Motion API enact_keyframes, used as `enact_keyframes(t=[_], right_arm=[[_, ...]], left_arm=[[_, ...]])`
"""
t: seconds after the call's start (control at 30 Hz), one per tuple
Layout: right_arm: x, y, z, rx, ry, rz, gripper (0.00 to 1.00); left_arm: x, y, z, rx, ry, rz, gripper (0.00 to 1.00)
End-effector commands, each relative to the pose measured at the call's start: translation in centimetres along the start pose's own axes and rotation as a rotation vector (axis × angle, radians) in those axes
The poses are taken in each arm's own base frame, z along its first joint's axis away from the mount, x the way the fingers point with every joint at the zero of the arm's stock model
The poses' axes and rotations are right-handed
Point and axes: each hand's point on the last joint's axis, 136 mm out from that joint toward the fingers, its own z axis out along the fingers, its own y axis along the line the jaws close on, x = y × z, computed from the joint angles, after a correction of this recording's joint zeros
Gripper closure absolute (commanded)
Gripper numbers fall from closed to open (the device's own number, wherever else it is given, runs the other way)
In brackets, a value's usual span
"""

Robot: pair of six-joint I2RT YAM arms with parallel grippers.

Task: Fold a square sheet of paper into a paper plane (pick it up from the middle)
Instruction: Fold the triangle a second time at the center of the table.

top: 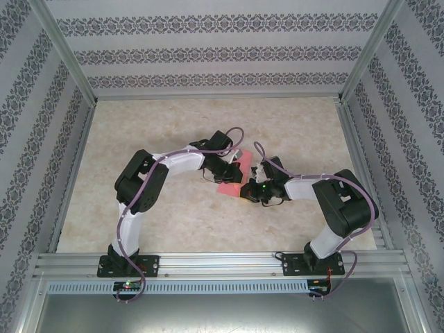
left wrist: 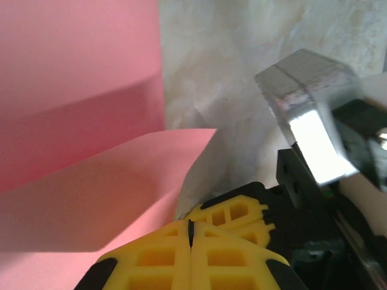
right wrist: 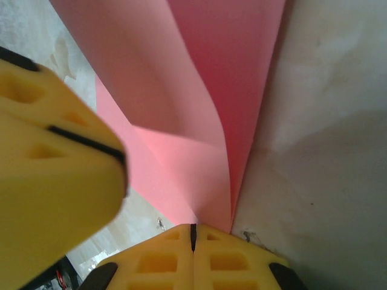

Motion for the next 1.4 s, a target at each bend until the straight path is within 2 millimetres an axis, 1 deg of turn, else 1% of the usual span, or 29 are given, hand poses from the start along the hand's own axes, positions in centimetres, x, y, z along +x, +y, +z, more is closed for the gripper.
enact_keyframes(t=[0.0,0.07,0.17,0.33,0.43,0.53,0.8,0.97,1.1,1.27,1.37], right_arm=[[1.5,-3.0,0.2,0.106,0.038,0.07,0.94],[1.5,-3.1,0.2,0.108,0.038,0.071,0.94],[1.6,-3.3,0.2,0.11,0.04,0.074,0.94],[1.7,-3.6,0.0,0.119,0.042,0.073,0.94],[1.8,-3.9,-0.1,0.124,0.042,0.075,0.94],[2.0,-4.2,-0.3,0.146,0.043,0.071,0.94],[2.2,-4.7,-0.3,0.157,0.051,0.075,0.95],[2.2,-4.8,-0.3,0.16,0.052,0.077,0.95],[2.2,-4.8,-0.2,0.16,0.054,0.077,0.95],[2.2,-4.8,-0.2,0.159,0.056,0.076,0.95],[2.1,-4.7,-0.3,0.157,0.052,0.075,0.95]], left_arm=[[0.3,1.6,1.5,-0.035,0.006,-0.024,0.94],[0.2,2.2,1.7,-0.052,0.007,-0.027,0.94],[0.0,2.4,1.8,-0.06,0.001,-0.024,0.94],[-0.3,4.1,1.8,-0.082,-0.01,-0.044,0.95],[-0.6,4.8,1.7,-0.071,-0.004,-0.058,0.94],[-1.0,5.3,1.1,-0.076,-0.008,-0.057,0.94],[-3.2,6.5,-0.8,-0.059,-0.051,-0.071,0.94],[-4.4,7.9,-1.9,-0.064,-0.072,-0.08,0.94],[-5.3,8.6,-2.7,-0.068,-0.086,-0.085,0.94],[-5.9,9.1,-3.0,-0.083,-0.084,-0.077,0.94],[-6.1,9.8,-3.2,-0.09,-0.088,-0.084,0.94]])
